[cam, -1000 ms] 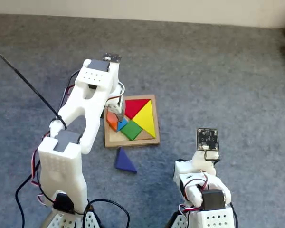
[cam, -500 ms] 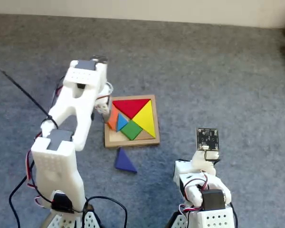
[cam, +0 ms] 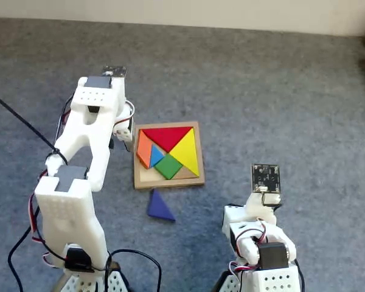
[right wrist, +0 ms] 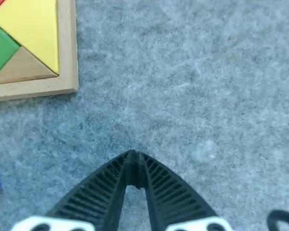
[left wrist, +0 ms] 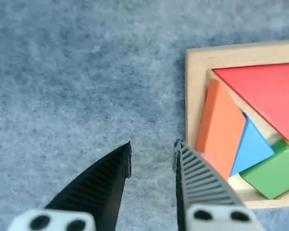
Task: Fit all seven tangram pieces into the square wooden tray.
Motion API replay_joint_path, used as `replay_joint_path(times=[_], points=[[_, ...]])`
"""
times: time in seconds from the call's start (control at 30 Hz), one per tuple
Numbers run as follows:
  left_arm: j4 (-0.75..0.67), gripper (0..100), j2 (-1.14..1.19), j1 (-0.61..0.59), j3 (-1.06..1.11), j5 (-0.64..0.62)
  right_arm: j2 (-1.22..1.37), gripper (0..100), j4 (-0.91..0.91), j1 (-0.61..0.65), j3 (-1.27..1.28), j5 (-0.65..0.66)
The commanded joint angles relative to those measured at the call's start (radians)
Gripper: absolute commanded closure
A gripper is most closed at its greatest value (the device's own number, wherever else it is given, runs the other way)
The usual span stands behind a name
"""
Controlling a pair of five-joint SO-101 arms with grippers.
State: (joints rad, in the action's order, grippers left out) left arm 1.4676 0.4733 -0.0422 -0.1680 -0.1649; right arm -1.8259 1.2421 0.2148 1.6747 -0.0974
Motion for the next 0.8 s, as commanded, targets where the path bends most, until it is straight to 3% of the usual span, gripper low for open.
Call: replay_joint_path(times=[0.0,0.3,0.77], points=[[-0.017,85,-0.042,0.058,0.008,0.003,-0.012,99.2,0.008,-0.021,0.145,-0.009],[-0.063,85,0.065,0.134,-0.002,0.002,-0.012,99.2,0.008,-0.021,0.145,-0.009],[-0.029,85,-0.068,0.133,0.016,-0.054,-0.012,99.2,0.008,-0.021,0.145,-0.009]])
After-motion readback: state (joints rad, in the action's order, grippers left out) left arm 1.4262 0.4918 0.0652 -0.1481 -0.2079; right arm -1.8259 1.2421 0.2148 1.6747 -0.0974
